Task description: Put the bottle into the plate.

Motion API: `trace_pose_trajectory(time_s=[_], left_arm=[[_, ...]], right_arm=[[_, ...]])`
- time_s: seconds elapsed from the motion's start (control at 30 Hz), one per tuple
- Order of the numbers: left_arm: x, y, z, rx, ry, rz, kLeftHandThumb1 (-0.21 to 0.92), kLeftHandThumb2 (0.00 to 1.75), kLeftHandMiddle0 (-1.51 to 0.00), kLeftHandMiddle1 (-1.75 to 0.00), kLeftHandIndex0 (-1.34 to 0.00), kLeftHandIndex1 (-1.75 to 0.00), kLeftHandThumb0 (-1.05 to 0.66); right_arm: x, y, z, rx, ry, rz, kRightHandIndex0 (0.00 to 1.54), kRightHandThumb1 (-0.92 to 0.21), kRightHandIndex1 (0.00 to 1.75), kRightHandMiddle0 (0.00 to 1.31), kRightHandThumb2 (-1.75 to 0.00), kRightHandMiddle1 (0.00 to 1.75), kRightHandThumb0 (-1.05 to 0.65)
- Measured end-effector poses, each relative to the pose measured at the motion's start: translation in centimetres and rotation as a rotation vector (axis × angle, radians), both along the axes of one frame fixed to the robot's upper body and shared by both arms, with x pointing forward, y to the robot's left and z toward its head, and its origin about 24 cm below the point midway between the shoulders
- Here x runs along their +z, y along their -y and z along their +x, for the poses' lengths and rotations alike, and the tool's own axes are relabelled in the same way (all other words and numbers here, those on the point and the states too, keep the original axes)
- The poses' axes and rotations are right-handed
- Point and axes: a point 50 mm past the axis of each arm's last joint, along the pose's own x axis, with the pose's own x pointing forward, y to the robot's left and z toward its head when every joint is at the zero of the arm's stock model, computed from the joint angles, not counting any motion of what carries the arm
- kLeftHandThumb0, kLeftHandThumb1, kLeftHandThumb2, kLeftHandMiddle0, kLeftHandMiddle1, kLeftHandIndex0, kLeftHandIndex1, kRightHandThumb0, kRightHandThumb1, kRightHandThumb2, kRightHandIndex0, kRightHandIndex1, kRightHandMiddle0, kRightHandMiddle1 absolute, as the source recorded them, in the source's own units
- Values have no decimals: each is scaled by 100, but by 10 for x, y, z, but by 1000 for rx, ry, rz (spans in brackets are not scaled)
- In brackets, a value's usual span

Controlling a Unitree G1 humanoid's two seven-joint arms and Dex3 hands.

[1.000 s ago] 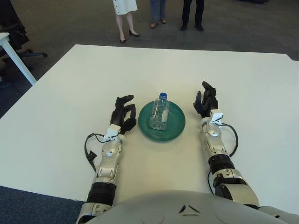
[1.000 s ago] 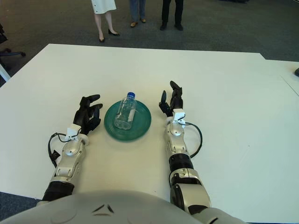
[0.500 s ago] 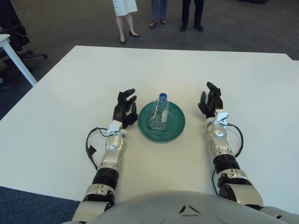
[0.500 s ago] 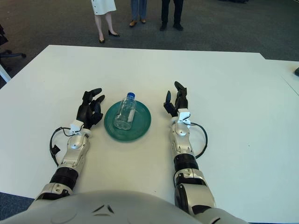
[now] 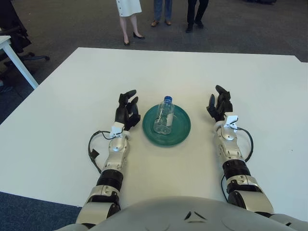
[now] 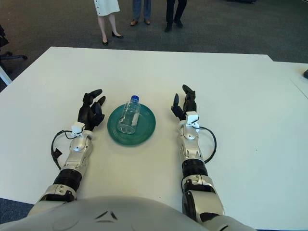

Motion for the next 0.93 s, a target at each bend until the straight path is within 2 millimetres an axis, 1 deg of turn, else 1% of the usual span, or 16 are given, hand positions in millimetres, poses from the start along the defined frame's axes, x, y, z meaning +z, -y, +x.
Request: trace_pose_trajectory(time_s=[0.23, 0.4, 0.57, 0.8, 0.93], left_arm=[[0, 0, 0, 14, -8, 7, 92, 81, -53, -12, -18, -95, -83], [0, 1, 0, 26, -14, 23, 92, 82, -54, -12, -18, -95, -85], [1, 1, -3, 37, -13, 20, 92, 81, -55, -12, -19, -98, -88], [0, 1, -9, 51, -20, 5, 92, 77, -56, -12, -21, -101, -88], [0, 0, -12, 56, -27, 0, 92, 76, -57, -13, -21, -103, -88]], right_arm=[[0, 2, -5, 12, 2, -3, 38, -92, 1, 0, -75, 68, -68], [0, 3, -12, 29, 15, -4, 36, -92, 0, 0, -73, 72, -66], [0, 2, -27, 42, 46, -12, 36, -92, 0, 0, -71, 76, -63], [1, -3, -59, 73, 68, -35, 37, -92, 0, 0, -71, 74, -62], [3, -4, -66, 89, 71, -39, 37, -92, 1, 0, -71, 73, -62]])
